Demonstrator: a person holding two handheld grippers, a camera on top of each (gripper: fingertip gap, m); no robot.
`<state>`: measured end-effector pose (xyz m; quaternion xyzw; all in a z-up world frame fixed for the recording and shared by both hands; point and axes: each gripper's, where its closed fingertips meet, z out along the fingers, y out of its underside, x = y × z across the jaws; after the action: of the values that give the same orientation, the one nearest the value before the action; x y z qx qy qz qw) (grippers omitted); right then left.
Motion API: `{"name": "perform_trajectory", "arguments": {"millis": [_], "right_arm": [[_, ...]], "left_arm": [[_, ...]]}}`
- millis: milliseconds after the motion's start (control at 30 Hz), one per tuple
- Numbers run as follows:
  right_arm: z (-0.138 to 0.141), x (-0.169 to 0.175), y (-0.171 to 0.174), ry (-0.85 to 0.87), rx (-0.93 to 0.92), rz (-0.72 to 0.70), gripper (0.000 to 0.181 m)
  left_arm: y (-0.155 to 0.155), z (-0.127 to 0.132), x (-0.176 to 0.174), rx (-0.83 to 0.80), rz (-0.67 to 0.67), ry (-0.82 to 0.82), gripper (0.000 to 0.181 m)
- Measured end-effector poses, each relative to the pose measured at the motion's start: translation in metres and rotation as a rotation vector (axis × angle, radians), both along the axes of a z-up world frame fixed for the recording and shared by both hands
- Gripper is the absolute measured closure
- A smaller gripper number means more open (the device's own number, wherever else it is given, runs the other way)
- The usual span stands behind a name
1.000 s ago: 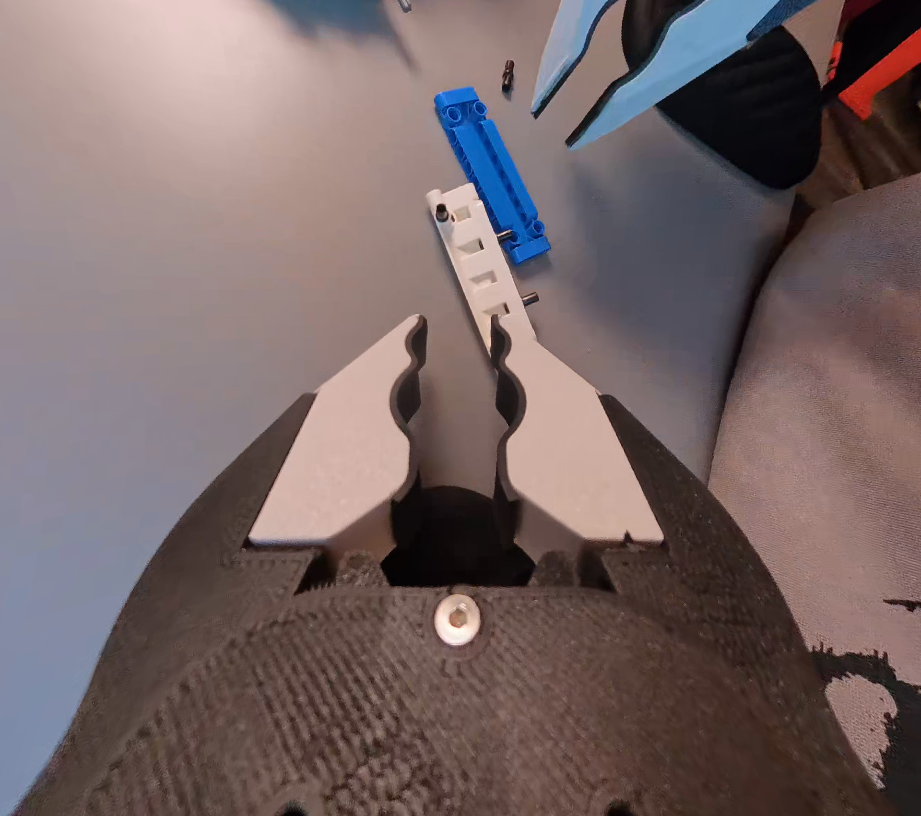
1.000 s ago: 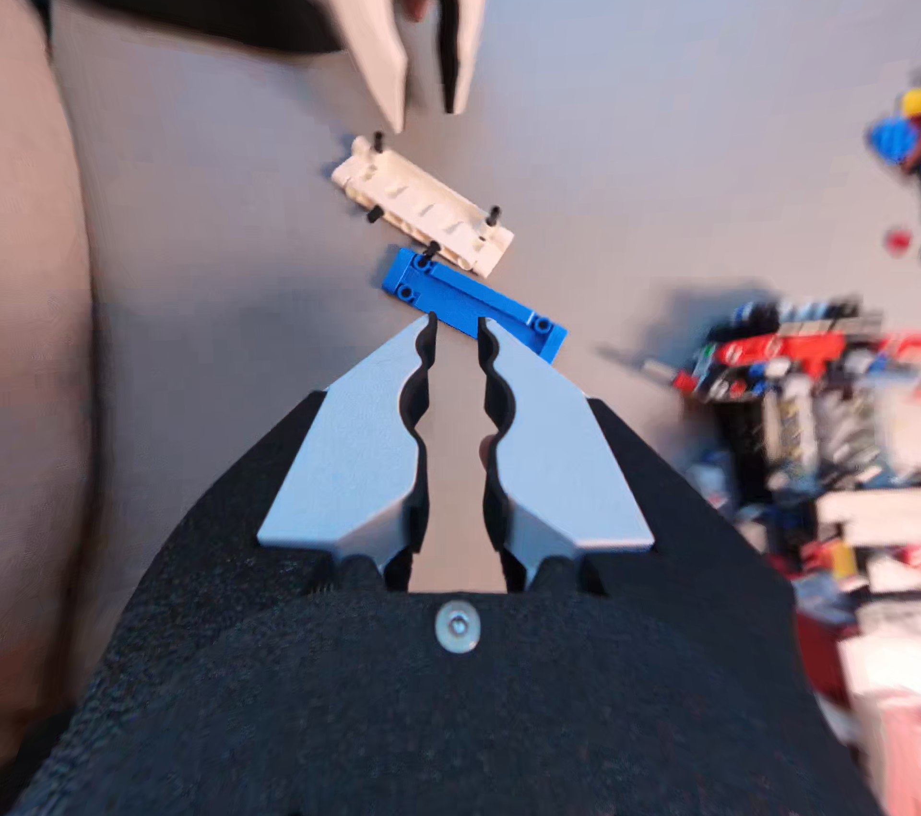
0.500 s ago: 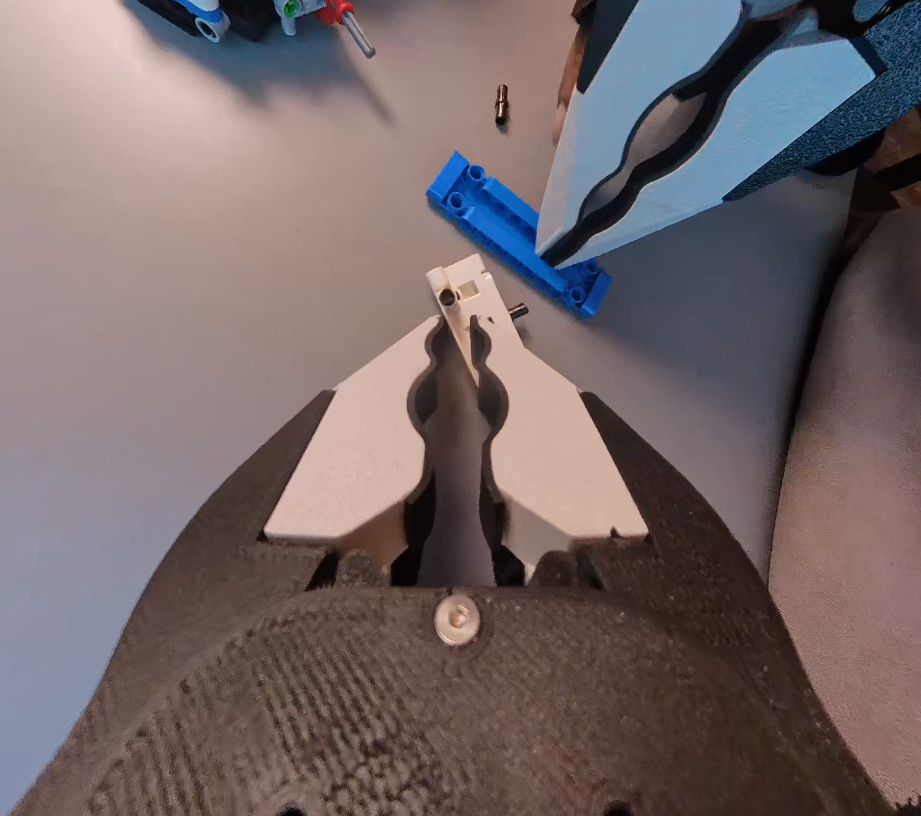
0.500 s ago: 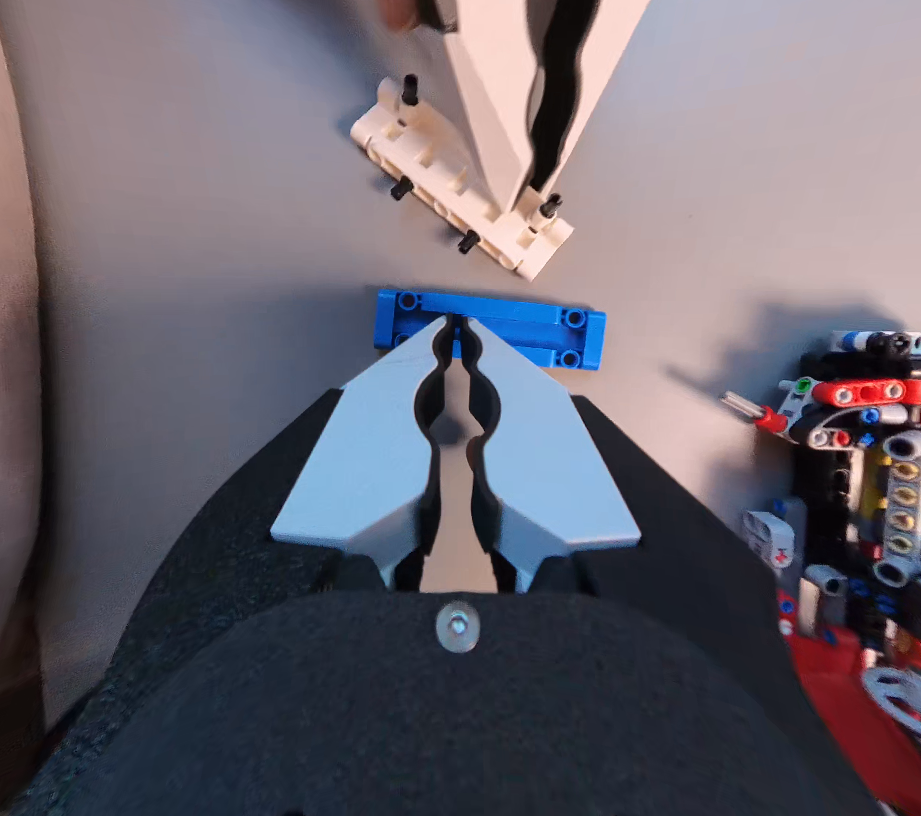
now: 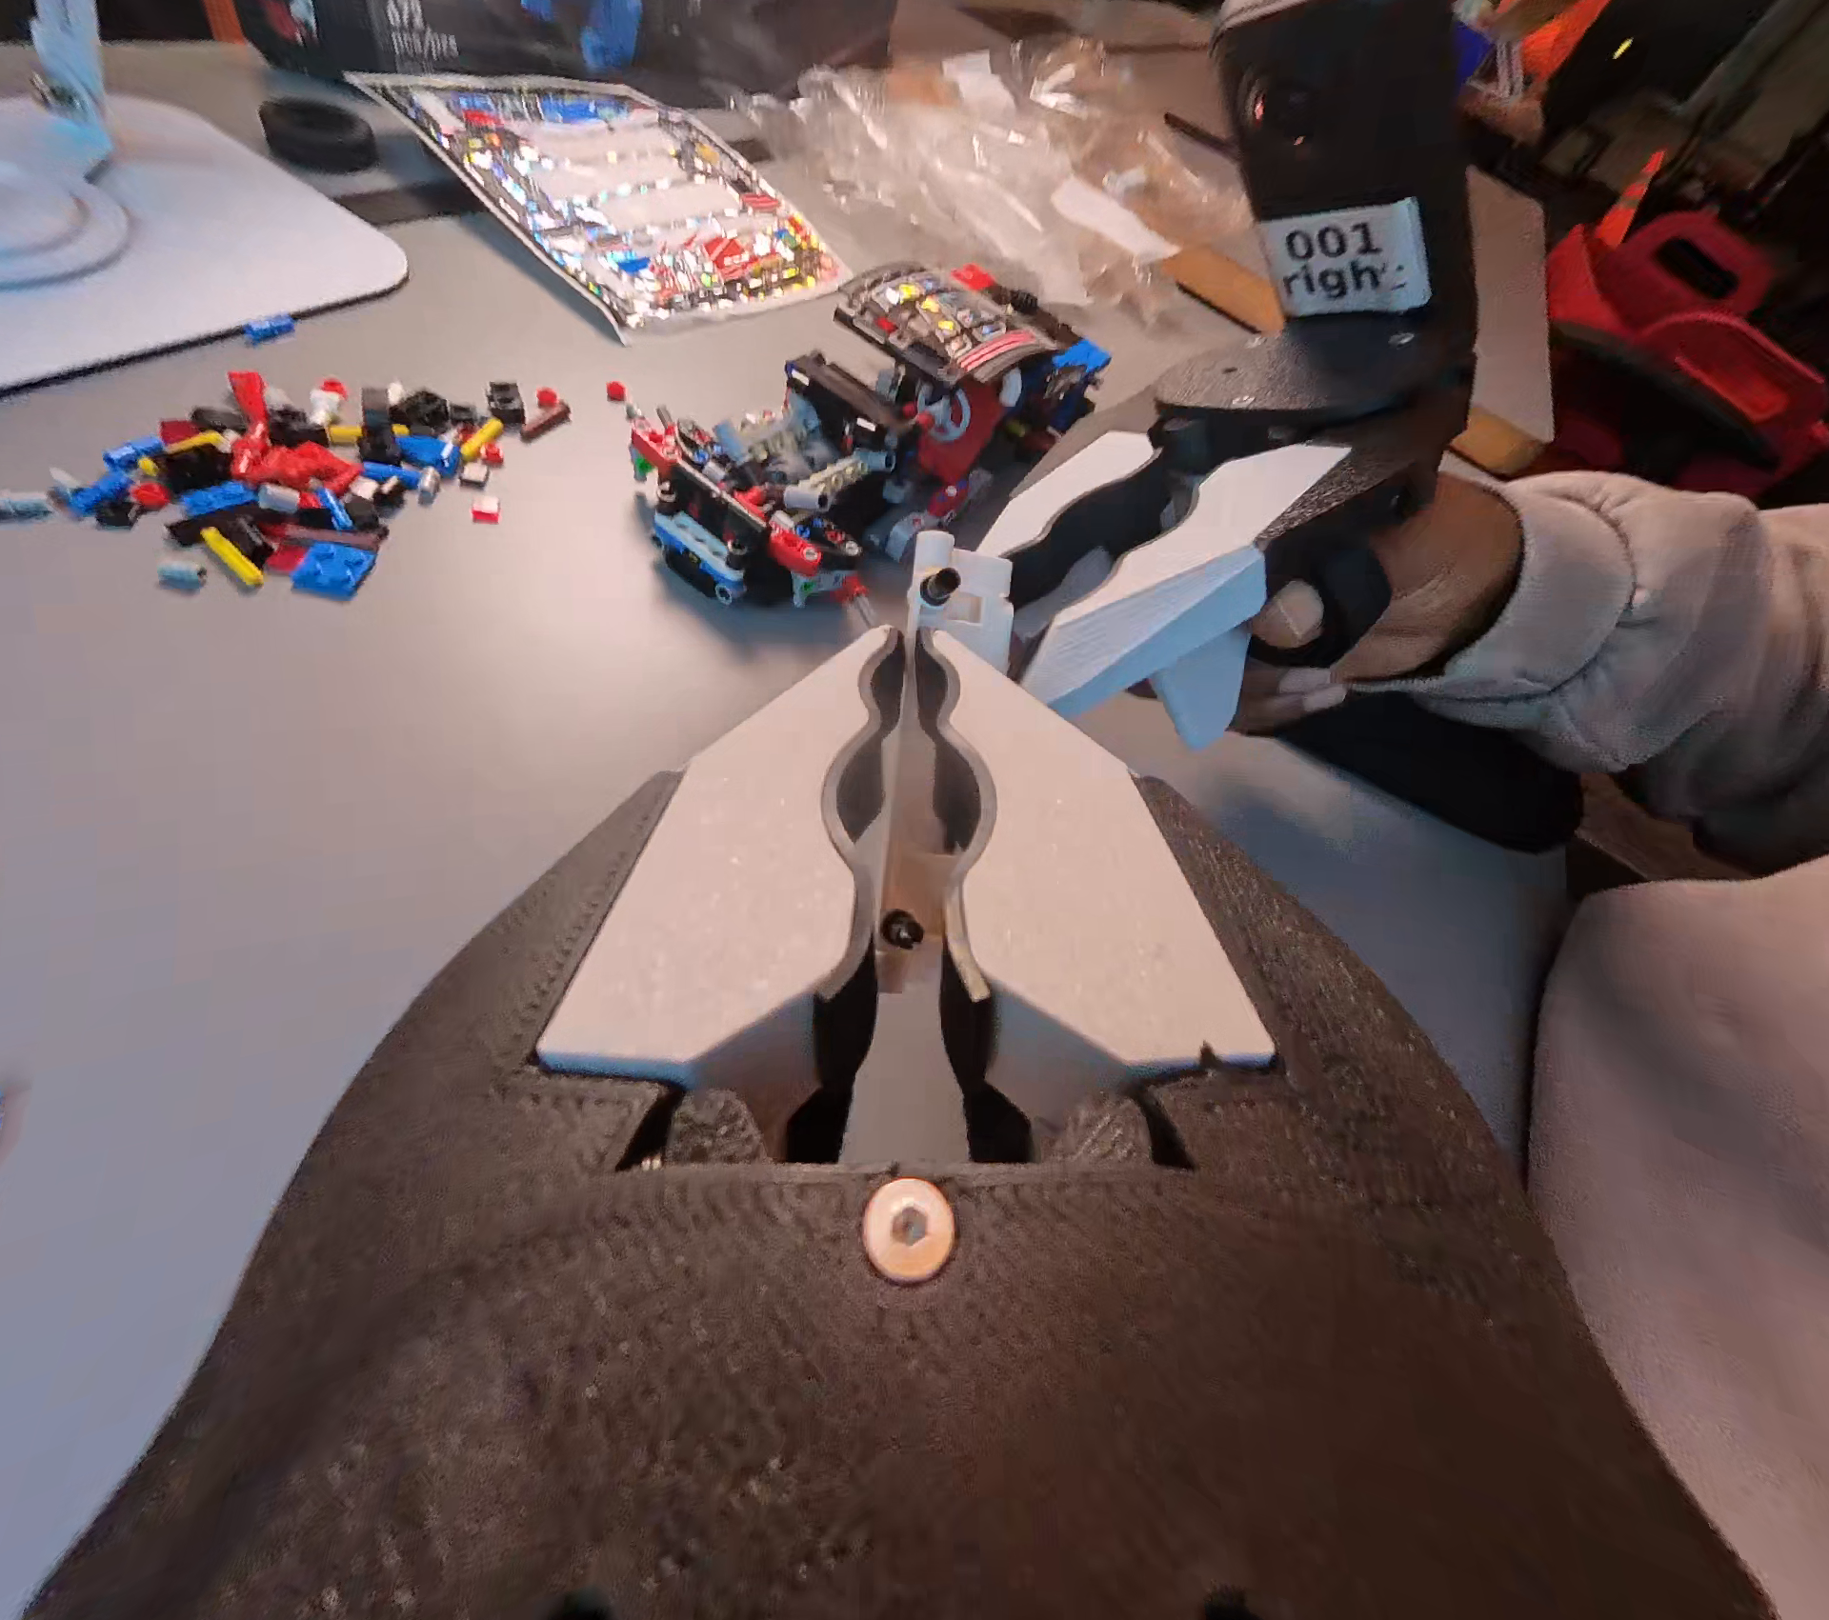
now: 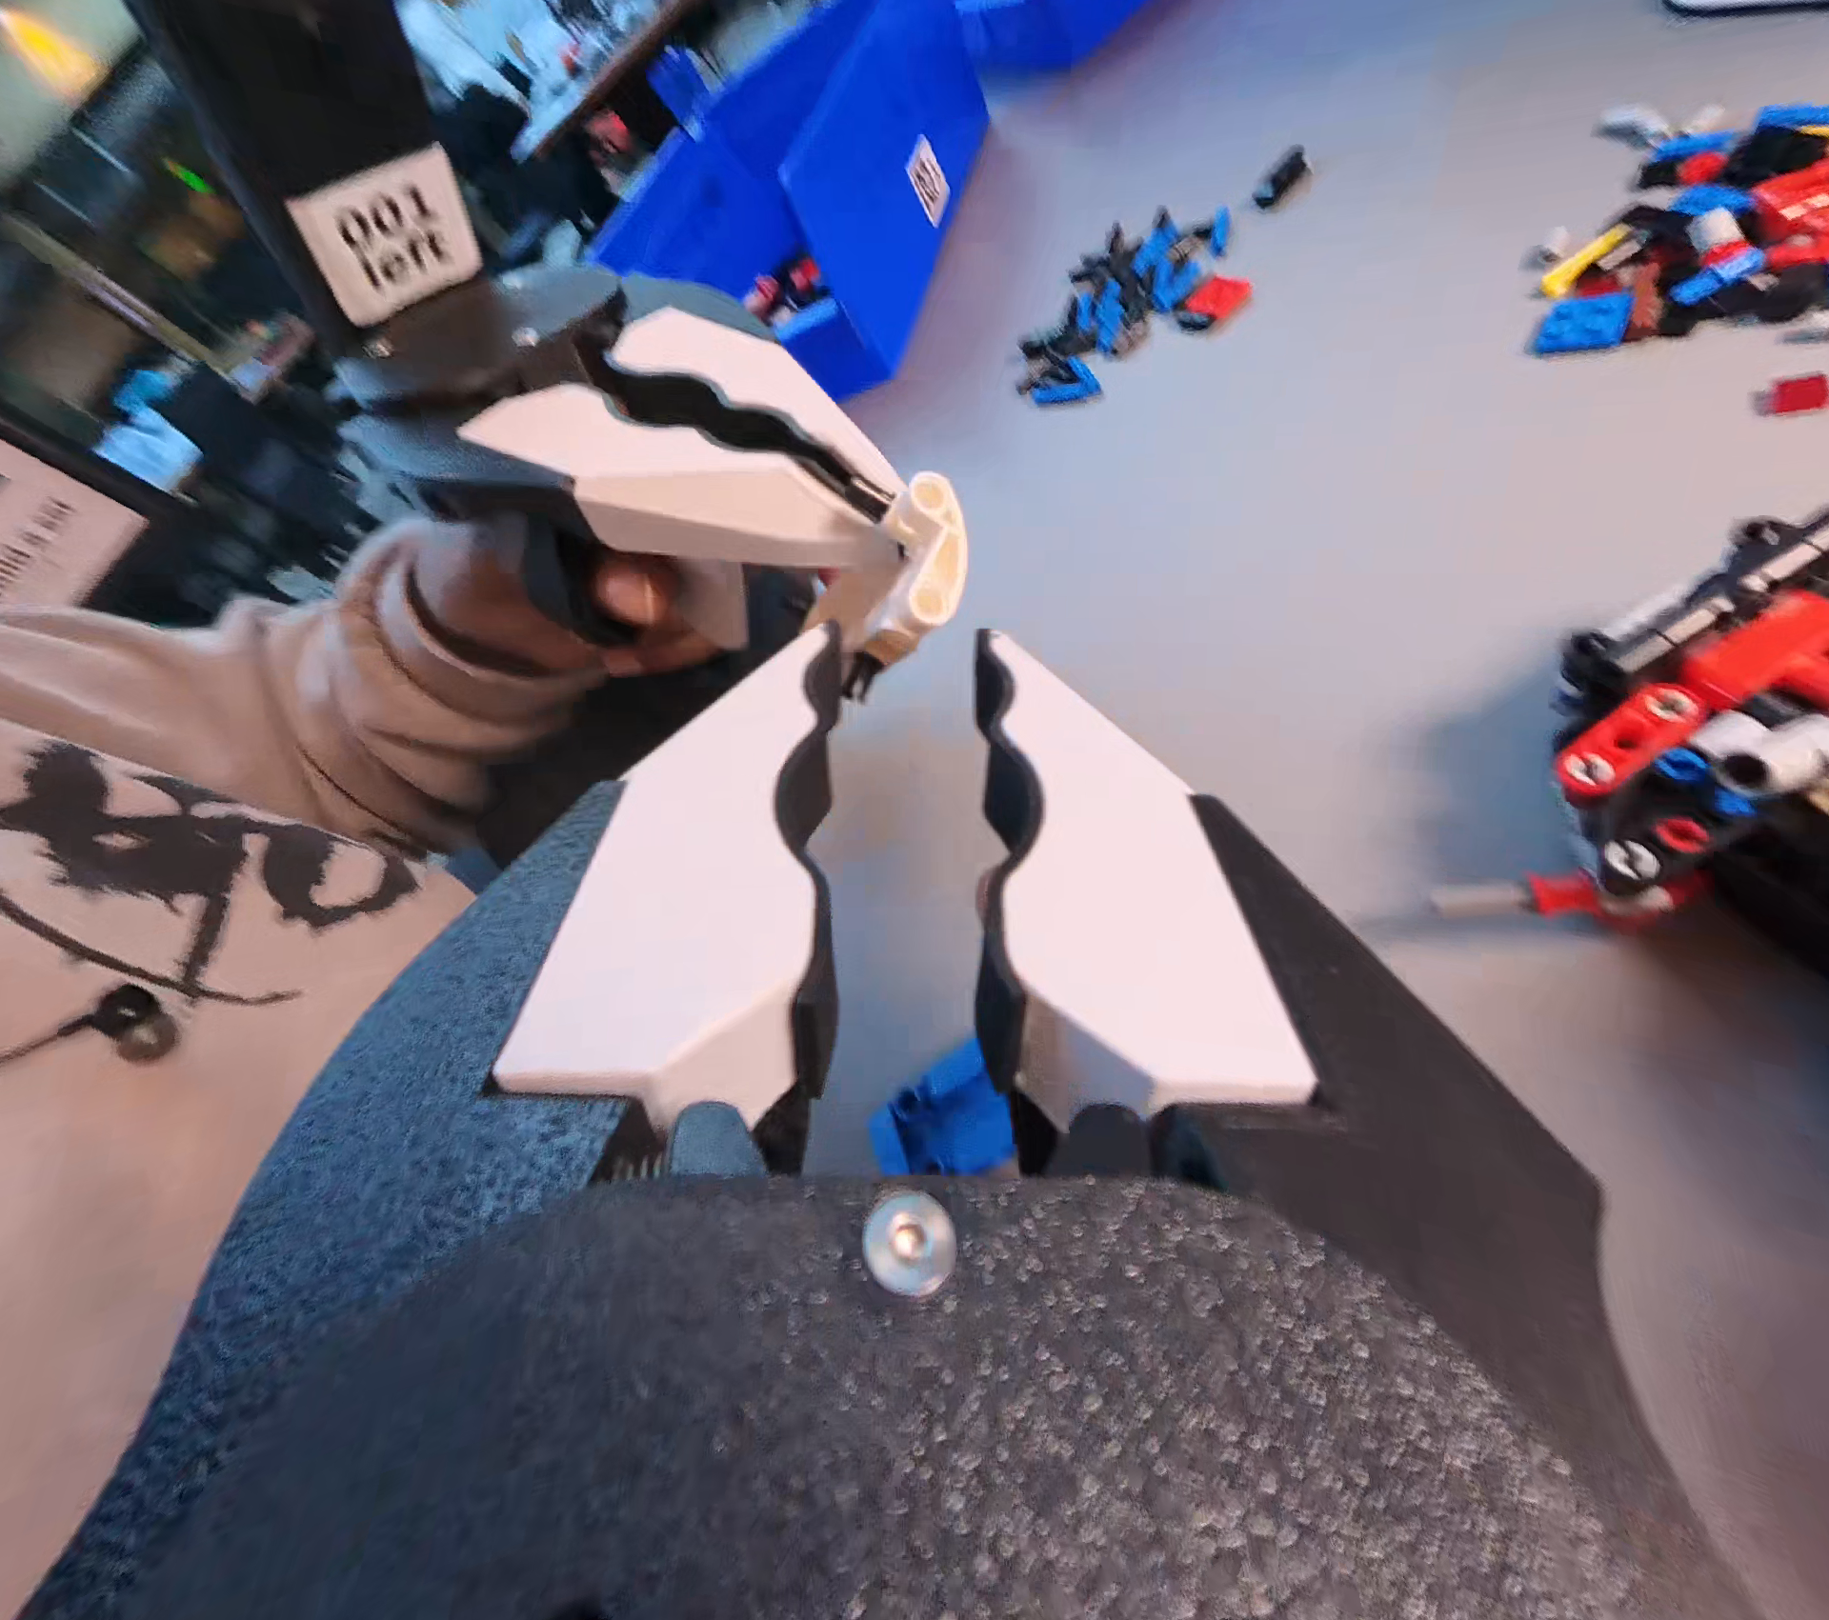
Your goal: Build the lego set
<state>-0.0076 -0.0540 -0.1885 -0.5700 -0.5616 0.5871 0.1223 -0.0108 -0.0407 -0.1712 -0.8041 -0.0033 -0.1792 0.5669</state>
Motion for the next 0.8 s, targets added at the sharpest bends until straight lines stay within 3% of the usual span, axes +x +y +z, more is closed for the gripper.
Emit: {"name": "perform_trajectory", "arguments": {"millis": [33, 67, 133, 200, 300, 400, 467, 533, 667, 800], "right_arm": [[0.008, -0.002, -0.003, 0.03, -0.025, 0.017, 0.171], [0.014, -0.002, -0.004, 0.051, -0.006, 0.052, 0.174], [0.022, 0.006, -0.004, 0.087, 0.117, 0.203, 0.175], [0.023, 0.015, 0.001, 0.054, 0.23, 0.331, 0.175], [0.035, 0.024, -0.011, -0.013, 0.21, 0.502, 0.175], [0.028, 0.022, -0.019, -0.068, 0.241, 0.557, 0.175], [0.021, 0.007, -0.003, -0.09, 0.282, 0.42, 0.175], [0.014, 0.005, 0.017, -0.14, 0.304, 0.258, 0.163], [-0.04, 0.051, 0.032, -0.348, 0.528, 0.076, 0.154], [-0.062, 0.074, 0.028, -0.441, 0.421, -0.06, 0.156]], "left_arm": [[0.0, 0.006, 0.0, 0.027, 0.012, 0.011, 0.181], [-0.002, 0.012, 0.0, 0.053, 0.004, 0.022, 0.181], [-0.01, 0.02, 0.009, 0.07, -0.093, 0.008, 0.178], [-0.018, 0.02, 0.016, 0.043, -0.201, -0.022, 0.163], [-0.025, 0.012, 0.033, -0.025, -0.368, -0.108, 0.155], [-0.022, 0.005, 0.039, -0.044, -0.425, -0.113, 0.174], [-0.01, -0.004, 0.023, -0.067, -0.312, -0.134, 0.176], [-0.003, -0.02, 0.008, -0.137, -0.23, -0.229, 0.176], [0.0, -0.043, -0.005, -0.207, -0.162, -0.39, 0.176], [0.002, -0.043, 0.0, -0.201, -0.187, -0.446, 0.176]]}}
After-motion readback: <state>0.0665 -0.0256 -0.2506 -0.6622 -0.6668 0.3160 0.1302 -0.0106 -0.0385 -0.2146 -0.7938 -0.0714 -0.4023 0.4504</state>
